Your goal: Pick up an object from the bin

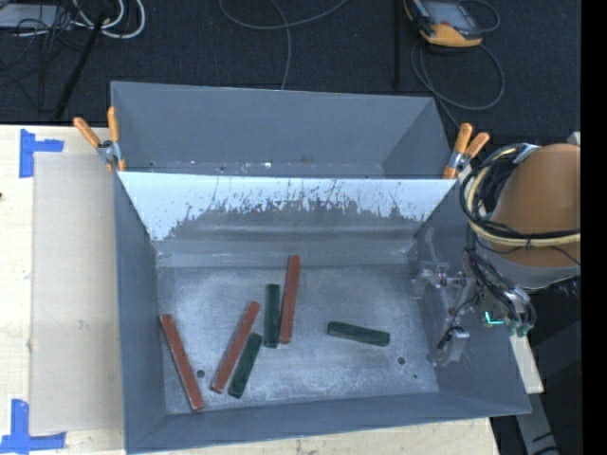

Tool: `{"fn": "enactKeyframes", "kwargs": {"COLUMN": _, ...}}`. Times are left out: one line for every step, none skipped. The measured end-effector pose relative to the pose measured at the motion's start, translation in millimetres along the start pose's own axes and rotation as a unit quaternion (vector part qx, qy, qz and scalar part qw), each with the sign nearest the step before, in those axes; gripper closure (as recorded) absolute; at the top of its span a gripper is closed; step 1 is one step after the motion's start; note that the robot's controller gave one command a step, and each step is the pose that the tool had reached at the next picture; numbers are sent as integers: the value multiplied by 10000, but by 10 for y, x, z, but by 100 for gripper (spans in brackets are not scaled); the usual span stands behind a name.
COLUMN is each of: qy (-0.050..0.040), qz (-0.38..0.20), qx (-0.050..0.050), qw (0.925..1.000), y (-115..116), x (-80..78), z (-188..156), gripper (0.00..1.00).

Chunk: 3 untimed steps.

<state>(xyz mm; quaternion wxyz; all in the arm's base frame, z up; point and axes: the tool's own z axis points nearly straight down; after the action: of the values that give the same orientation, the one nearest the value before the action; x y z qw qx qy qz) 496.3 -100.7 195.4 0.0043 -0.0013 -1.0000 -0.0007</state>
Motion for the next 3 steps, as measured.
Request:
{"fn": "enactKeyframes", "kwargs": {"qy": -20, "qz": -1872, "qx": 3, "qw": 9823, "y": -154, "x": -370, "z": 1040, "gripper": 0}}
{"fn": "enactKeyframes", "kwargs": {"qy": -27, "qz": -1985, "qx": 0, "qw": 9801, "y": 95, "x": -424, "z": 1269, "gripper": 0}}
{"fn": "enactKeyframes", "kwargs": {"qy": -35, "qz": -1991, "qx": 9, "qw": 9800, "y": 85, "x": -427, "z": 1257, "gripper": 100}}
